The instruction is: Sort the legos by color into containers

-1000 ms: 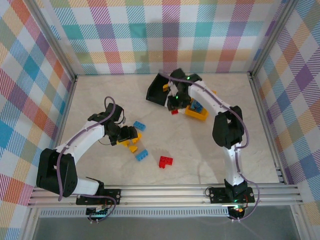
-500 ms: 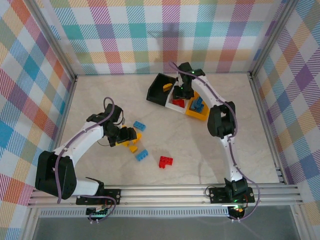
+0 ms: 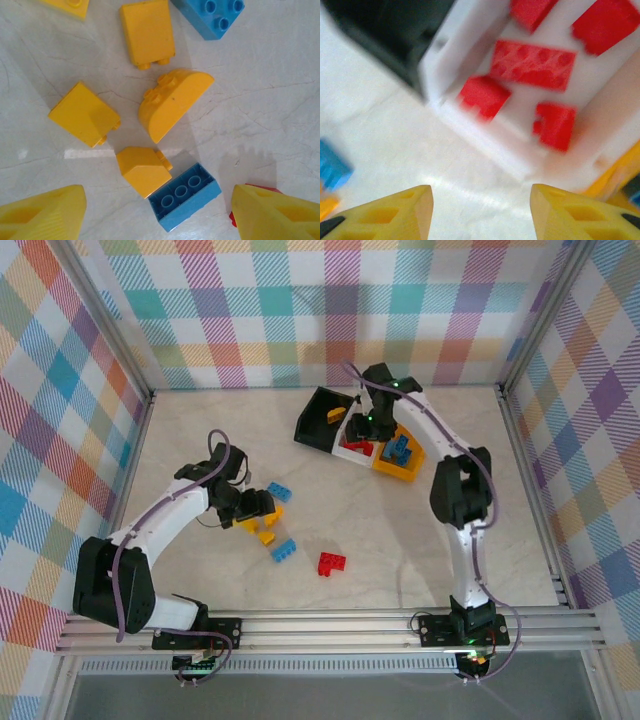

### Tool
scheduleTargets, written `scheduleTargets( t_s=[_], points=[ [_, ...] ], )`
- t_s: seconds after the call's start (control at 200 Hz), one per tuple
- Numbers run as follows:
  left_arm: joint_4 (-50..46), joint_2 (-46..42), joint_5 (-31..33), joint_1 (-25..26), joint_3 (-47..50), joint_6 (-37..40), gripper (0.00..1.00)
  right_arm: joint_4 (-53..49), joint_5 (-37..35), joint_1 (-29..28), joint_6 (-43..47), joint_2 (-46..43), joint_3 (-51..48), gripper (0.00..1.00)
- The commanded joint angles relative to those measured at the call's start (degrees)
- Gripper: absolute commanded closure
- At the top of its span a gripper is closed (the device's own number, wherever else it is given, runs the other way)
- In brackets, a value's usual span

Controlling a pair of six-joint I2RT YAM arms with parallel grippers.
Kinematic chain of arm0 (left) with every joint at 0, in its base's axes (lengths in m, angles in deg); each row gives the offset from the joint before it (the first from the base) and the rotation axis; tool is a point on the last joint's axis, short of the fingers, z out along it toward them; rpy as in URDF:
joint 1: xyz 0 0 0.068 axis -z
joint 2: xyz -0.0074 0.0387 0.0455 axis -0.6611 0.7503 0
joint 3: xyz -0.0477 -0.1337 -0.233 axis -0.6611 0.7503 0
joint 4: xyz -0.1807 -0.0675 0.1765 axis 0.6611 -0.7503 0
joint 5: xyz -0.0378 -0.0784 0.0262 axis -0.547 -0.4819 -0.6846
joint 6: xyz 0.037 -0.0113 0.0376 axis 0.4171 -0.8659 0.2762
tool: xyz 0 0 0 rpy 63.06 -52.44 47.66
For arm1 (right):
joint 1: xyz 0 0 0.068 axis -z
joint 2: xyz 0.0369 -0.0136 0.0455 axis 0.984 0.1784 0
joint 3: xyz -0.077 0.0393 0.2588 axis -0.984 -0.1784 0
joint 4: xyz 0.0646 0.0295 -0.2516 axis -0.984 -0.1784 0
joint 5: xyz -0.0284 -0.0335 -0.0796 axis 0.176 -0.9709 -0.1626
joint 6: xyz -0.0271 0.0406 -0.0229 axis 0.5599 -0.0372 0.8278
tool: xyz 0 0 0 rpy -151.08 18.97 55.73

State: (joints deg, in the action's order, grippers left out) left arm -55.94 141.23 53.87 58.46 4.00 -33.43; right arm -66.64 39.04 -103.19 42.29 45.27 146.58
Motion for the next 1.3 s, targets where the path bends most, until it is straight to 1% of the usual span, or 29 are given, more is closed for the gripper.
scheduleTargets(
  t_s=[0.0, 0.085, 0.12, 0.24, 0.32, 0.415, 0.455, 0.515, 0.56, 0.705, 0.83, 0.935, 1.05, 1.185, 1.295],
  points=[
    [1.68, -0.04, -0.81, -0.91, -0.22, -1.06, 0.23, -0.61, 8.04, -4.78, 5.46, -9.48, -10.09, 0.43],
    [2.03, -0.59, -0.64, -0.91, 0.30, -1.10, 0.23, 0.18, 8.35, -8.61, 9.90, -15.25, -20.39, 0.42],
    [2.12, -0.73, -0.62, -0.91, 0.52, -1.09, 0.23, 1.25, 8.57, -10.47, 11.59, -17.93, -26.27, 0.41],
    [2.37, -0.78, -1.16, -0.91, 1.01, -0.97, 0.23, 5.35, 11.38, -14.08, 16.19, -23.58, -40.10, 0.39],
    [2.69, -1.34, -1.32, -0.91, 1.56, -1.25, 0.23, 11.11, 11.39, -16.70, 21.11, -27.88, -49.15, 0.37],
    [3.05, -2.75, -1.39, -0.91, 2.60, -1.92, 0.23, 20.98, 15.53, -19.42, 28.39, -34.06, -59.07, 0.35],
    [3.01, -3.36, -1.42, -0.91, 3.04, -2.03, 0.23, 23.51, 17.58, -20.46, 33.60, -36.25, -62.09, 0.33],
    [2.93, -4.48, -1.20, -0.94, 3.86, -2.30, 0.23, 26.90, 16.16, -21.90, 38.36, -38.53, -65.76, 0.30],
    [2.92, -5.28, -1.16, -0.91, 4.38, -2.37, 0.23, 28.18, 15.01, -22.06, 38.66, -38.56, -66.50, 0.27],
    [1.74, -6.97, -0.90, -0.91, 5.26, -1.91, 0.23, 26.54, 14.26, -22.52, 39.39, -35.41, -65.35, 0.27],
    [0.74, -8.55, 0.15, -0.93, 5.55, -1.23, 0.23, 28.34, 13.49, -23.84, 39.31, -33.59, -65.83, 0.25],
    [0.46, -8.69, 0.25, -1.08, 5.66, -0.72, 0.22, 28.29, 9.82, -24.93, 39.48, -30.31, -64.17, 0.24],
    [0.18, -7.90, -0.01, -1.35, 5.44, 0.19, 0.22, 28.13, 7.33, -25.62, 40.43, -27.08, -62.12, 0.24],
    [-0.47, -7.65, -0.07, -1.85, 5.08, 1.11, 0.22, 27.85, 4.96, -25.74, 41.14, -23.88, -59.96, 0.25],
    [-0.94, -7.98, -0.02, -2.31, 5.39, 1.80, 0.22, 26.67, 3.95, -25.76, 41.37, -21.09, -57.67, 0.30]
  ],
)
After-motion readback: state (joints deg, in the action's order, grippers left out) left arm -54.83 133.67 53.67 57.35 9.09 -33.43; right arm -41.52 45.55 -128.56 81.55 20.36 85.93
